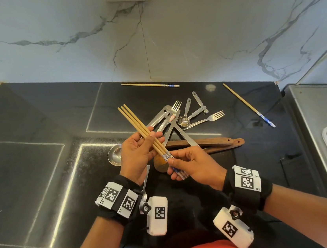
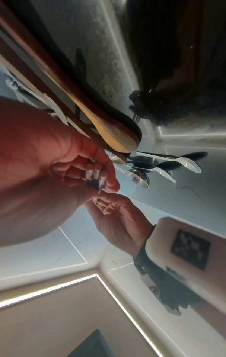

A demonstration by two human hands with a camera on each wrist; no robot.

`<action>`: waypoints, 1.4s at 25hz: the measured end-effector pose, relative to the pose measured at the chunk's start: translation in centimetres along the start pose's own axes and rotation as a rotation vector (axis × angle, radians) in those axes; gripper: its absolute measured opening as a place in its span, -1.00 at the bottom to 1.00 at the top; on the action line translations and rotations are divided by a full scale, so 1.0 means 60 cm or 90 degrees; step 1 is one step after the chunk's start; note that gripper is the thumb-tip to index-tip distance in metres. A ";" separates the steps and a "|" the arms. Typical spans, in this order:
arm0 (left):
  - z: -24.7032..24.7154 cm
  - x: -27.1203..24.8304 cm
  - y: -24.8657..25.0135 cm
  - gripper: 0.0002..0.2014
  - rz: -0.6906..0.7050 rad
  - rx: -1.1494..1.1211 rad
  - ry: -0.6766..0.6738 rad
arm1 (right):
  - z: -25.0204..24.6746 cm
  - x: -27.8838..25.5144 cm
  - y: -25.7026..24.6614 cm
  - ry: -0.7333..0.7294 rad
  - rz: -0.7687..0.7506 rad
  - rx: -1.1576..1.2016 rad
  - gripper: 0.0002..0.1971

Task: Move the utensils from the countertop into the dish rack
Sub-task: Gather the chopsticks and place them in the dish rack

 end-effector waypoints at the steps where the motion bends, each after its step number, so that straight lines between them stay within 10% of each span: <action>1: 0.001 0.002 0.001 -0.79 0.004 0.008 0.003 | 0.003 -0.002 0.000 -0.006 0.008 0.009 -0.66; 5: 0.020 0.008 0.003 -0.85 -0.015 0.022 -0.018 | -0.039 -0.011 -0.031 0.000 0.009 -0.182 -0.78; 9: 0.052 0.026 0.010 -0.84 -0.030 0.039 -0.044 | -0.262 0.008 -0.119 0.296 -0.093 -0.603 -0.74; 16: 0.094 0.046 0.014 -0.81 -0.047 0.077 -0.066 | -0.566 0.034 -0.041 0.456 0.171 -0.779 -0.72; 23: 0.088 0.032 -0.005 -0.80 -0.062 0.062 -0.050 | -0.455 -0.002 -0.103 0.494 -0.007 -0.556 -0.90; 29: 0.070 0.016 -0.009 -0.77 -0.051 0.045 -0.032 | -0.159 0.001 -0.127 0.252 -0.177 -0.397 -0.97; 35: 0.041 -0.001 -0.006 -0.85 -0.047 0.020 -0.007 | -0.066 0.015 -0.090 0.149 -0.213 -0.317 -0.88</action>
Point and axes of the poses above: each hand's wrist, its own x-axis towards the middle knuckle, its own z-axis out of the palm, y = z × x, the point moved 8 cm from there along x, towards the middle knuckle, and after that the axes turned 4 degrees about x, right-handed, at the moved point
